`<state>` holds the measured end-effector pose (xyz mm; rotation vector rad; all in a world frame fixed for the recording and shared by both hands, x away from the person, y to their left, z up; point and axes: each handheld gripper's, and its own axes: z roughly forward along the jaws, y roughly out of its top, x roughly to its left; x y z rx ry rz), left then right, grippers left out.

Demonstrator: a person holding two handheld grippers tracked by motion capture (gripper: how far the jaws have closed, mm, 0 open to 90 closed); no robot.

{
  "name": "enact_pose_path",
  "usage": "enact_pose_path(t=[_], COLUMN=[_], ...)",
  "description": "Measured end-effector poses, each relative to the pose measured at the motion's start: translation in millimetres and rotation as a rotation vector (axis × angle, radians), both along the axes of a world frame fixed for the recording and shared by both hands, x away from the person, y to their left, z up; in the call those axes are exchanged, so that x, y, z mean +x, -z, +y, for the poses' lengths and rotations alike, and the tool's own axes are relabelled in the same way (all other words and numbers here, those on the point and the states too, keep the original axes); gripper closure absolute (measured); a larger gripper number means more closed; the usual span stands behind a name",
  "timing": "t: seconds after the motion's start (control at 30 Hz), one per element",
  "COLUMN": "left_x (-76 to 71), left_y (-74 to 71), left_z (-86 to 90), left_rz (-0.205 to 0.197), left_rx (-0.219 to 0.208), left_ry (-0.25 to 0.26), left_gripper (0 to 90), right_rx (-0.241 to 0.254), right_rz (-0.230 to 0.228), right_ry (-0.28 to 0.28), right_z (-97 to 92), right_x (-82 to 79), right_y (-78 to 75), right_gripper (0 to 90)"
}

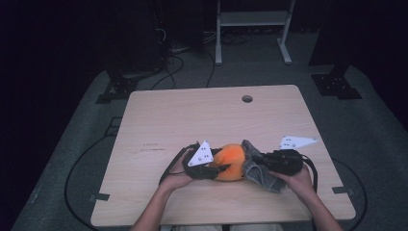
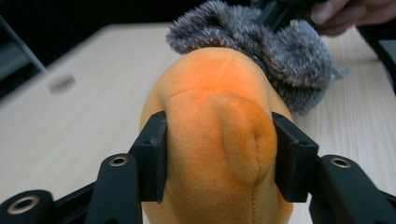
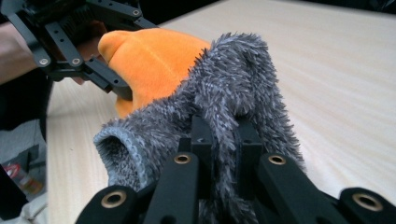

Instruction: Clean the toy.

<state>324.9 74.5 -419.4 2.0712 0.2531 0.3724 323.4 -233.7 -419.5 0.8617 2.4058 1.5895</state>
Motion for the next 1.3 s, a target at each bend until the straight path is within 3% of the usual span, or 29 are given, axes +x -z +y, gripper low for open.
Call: enact_pose_path(t=[0.03,0.07,0.1,0.17,0.27,0.33,0.4,0.5,0.6,0.77,0.83,0.97,1.07,1.2,1.3], left_x=[0.8,1.4,1.4,-0.2,-7.7,-9.7,-10.7,-14.3,-18.7,-24.6,-26.5,-29.3,-33.0,-34.3,-34.9], left_y=[3.2,4.9,4.2,1.9,-3.6,-4.0,-0.6,5.1,7.3,12.1,13.4,14.2,13.8,15.5,15.5], left_z=[2.5,8.9,12.0,17.9,28.0,29.5,30.4,30.0,31.9,43.1,45.7,45.2,44.3,45.9,45.4], left_rz=[0.016,0.067,0.092,0.14,0.169,0.175,0.177,0.181,0.161,0.167,0.167,0.165,0.149,0.158,0.158], left_rx=[0.0,-0.027,-0.035,-0.085,-0.179,-0.191,-0.174,-0.154,-0.134,-0.137,-0.138,-0.128,-0.105,-0.121,-0.125], left_ry=[-0.007,-0.035,-0.053,-0.074,-0.087,-0.107,-0.13,-0.153,-0.162,-0.164,-0.164,-0.152,-0.149,-0.145,-0.137], left_gripper=[41.5,37.2,25.8,19.3,21.8,26.5,39.0,43.8,44.7,45.1,45.1,45.2,45.2,45.0,44.5], right_rx=[-0.02,-0.021,-0.013,-0.028,-0.051,-0.062,-0.08,-0.075,-0.075,-0.12,-0.094,-0.04,-0.044,-0.042,-0.092], right_rz=[0.012,0.018,0.019,0.002,-0.026,-0.042,-0.057,-0.065,-0.038,0.011,0.004,-0.053,-0.061,-0.028,0.021], right_ry=[-0.009,-0.018,-0.031,-0.041,-0.075,-0.098,-0.107,-0.079,-0.035,0.005,-0.007,-0.063,-0.103,-0.085,-0.036], right_z=[4.9,8.8,15.4,21.9,35.5,42.7,45.8,40.3,28.6,14.8,14.0,27.7,41.5,37.6,22.7], right_x=[2.5,3.2,2.3,-0.1,-7.8,-13.7,-18.1,-18.6,-12.4,-8.1,-9.8,-15.2,-14.0,-8.6,-6.6], right_y=[3.6,6.3,8.2,5.7,2.9,2.5,1.3,3.8,12.9,21.6,16.6,-4.3,-8.2,3.6,19.9], right_gripper=[81.4,81.4,81.4,81.5,81.5,81.5,81.5,81.5,81.5,81.5,81.5,81.5,81.5,81.5,81.5])
